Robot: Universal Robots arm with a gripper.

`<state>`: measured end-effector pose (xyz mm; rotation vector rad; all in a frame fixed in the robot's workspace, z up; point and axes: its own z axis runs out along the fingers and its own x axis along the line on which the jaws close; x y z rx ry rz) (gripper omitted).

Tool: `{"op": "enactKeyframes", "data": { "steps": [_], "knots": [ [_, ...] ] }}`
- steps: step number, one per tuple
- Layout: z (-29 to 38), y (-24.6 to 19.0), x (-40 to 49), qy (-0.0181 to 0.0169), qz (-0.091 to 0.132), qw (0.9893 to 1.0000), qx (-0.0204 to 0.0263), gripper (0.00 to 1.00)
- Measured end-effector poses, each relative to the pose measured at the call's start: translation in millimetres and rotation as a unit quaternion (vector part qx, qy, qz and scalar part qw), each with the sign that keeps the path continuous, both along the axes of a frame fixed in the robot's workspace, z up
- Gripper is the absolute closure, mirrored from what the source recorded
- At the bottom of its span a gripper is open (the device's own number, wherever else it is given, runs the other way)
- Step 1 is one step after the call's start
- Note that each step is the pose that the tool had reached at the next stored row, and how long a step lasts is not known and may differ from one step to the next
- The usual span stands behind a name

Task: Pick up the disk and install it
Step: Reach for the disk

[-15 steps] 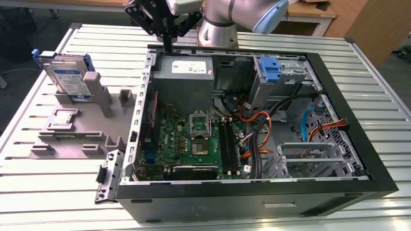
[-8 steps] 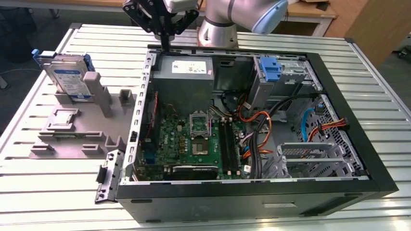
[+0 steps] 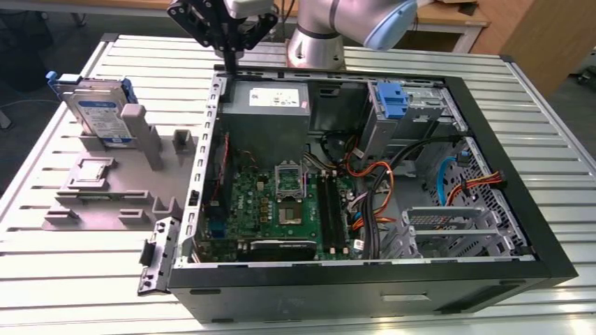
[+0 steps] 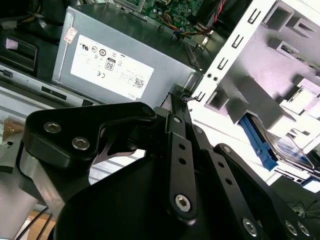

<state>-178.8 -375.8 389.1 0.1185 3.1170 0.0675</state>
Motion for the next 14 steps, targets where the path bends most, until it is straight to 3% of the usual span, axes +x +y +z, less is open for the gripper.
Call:
{"op": "enactKeyframes", "data": {
  "steps": [14],
  "knots": [
    [-1.5, 0.7, -14.7, 0.0044, 0.000, 1.0000, 0.0000, 0.90]
  ]
}}
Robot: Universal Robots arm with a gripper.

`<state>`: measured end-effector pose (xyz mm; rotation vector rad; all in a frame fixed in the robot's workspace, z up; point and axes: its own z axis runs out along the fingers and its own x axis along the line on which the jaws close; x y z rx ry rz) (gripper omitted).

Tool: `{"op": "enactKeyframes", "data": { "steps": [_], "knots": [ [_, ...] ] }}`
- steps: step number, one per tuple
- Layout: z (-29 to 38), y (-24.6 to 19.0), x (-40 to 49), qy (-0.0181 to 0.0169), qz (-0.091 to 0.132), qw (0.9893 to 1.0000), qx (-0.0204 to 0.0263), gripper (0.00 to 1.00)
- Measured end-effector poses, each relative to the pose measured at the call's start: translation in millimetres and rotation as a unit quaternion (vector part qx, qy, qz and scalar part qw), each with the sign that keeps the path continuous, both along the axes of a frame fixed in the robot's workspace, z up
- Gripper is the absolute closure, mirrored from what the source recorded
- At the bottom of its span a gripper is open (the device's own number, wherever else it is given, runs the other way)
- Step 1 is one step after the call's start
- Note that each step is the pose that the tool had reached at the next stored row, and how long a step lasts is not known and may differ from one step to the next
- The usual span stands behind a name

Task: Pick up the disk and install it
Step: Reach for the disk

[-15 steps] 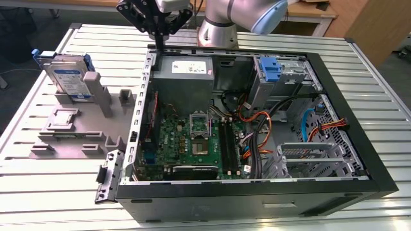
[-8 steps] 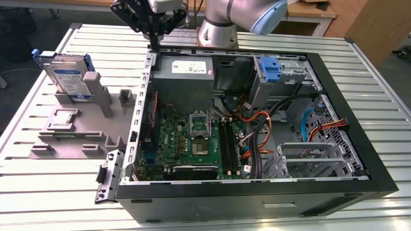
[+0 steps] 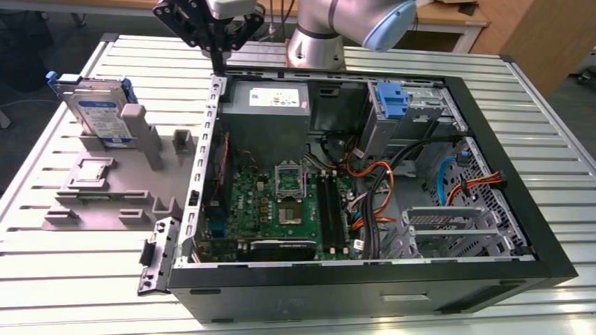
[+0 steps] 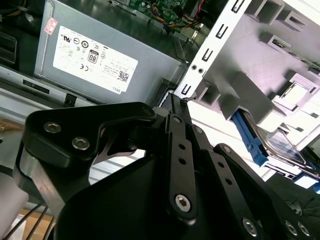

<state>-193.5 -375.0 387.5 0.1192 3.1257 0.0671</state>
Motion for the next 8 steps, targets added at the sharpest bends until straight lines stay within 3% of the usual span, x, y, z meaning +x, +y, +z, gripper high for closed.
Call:
{"op": "enactKeyframes", "data": {
  "steps": [8],
  "knots": [
    [-0.6, 0.0, -7.1, 0.0018, 0.000, 1.0000, 0.0000, 0.90]
  ]
}}
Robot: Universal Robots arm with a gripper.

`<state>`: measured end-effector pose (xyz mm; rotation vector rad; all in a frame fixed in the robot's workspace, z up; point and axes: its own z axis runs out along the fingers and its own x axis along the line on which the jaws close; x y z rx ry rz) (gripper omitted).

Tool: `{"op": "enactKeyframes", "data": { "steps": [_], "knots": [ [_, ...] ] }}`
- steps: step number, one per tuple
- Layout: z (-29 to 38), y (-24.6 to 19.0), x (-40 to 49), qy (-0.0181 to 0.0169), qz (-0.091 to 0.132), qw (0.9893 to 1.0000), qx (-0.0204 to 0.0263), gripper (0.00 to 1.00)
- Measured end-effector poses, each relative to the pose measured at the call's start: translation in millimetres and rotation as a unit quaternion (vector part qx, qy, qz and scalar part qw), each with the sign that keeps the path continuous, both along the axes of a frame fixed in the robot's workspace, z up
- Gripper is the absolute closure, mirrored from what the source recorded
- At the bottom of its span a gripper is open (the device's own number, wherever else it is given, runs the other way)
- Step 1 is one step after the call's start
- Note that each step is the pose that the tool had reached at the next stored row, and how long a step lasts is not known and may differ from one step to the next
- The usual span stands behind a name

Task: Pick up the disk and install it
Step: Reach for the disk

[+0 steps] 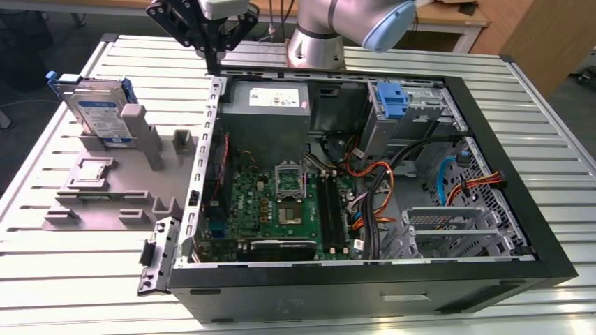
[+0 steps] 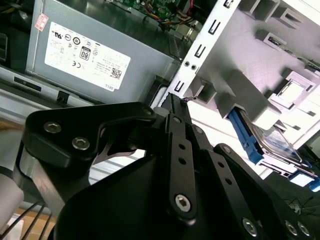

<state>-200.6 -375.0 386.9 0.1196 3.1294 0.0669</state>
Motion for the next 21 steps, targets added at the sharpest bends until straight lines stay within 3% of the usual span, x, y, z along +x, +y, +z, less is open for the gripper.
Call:
{"op": "enactKeyframes", "data": {
  "steps": [21],
  "knots": [
    [-1.7, 0.1, -23.3, 0.0029, 0.000, 1.0000, 0.0000, 0.90]
  ]
}}
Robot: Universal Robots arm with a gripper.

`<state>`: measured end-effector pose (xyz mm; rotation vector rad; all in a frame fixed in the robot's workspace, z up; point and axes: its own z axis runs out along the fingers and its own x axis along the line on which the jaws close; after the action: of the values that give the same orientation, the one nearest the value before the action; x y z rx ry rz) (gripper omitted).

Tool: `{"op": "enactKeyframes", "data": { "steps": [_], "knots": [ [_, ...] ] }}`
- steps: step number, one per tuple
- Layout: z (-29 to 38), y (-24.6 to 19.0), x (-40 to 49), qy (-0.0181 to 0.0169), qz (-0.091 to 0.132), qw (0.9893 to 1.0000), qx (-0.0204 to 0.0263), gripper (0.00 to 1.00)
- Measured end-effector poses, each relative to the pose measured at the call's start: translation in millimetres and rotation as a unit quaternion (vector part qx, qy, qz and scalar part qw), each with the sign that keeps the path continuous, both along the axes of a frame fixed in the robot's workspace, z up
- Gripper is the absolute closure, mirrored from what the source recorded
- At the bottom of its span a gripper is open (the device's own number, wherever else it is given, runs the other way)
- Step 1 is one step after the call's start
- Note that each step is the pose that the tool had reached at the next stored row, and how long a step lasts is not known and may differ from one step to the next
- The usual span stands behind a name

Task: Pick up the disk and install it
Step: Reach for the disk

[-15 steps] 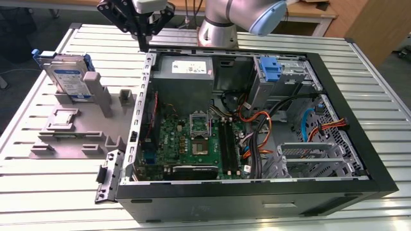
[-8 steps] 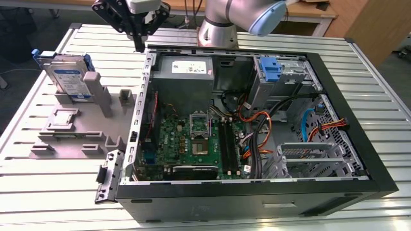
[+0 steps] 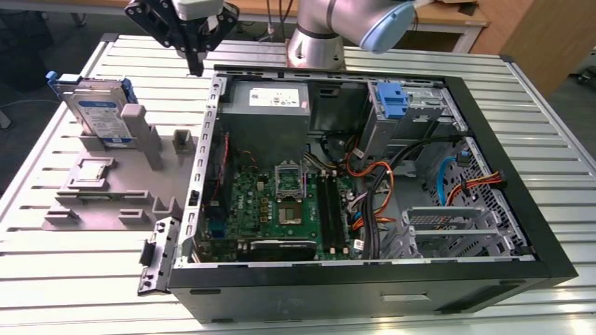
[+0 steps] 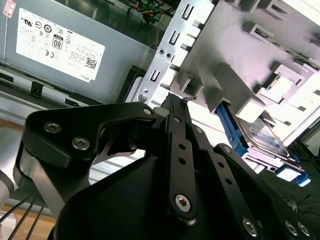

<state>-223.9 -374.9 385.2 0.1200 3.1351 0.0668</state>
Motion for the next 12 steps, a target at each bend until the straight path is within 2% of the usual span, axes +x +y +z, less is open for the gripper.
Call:
{"op": "enactKeyframes", "data": {
  "steps": [12],
  "knots": [
    [-1.1, 0.0, -12.4, 0.0014, 0.000, 1.0000, 0.0000, 0.90]
  ]
}}
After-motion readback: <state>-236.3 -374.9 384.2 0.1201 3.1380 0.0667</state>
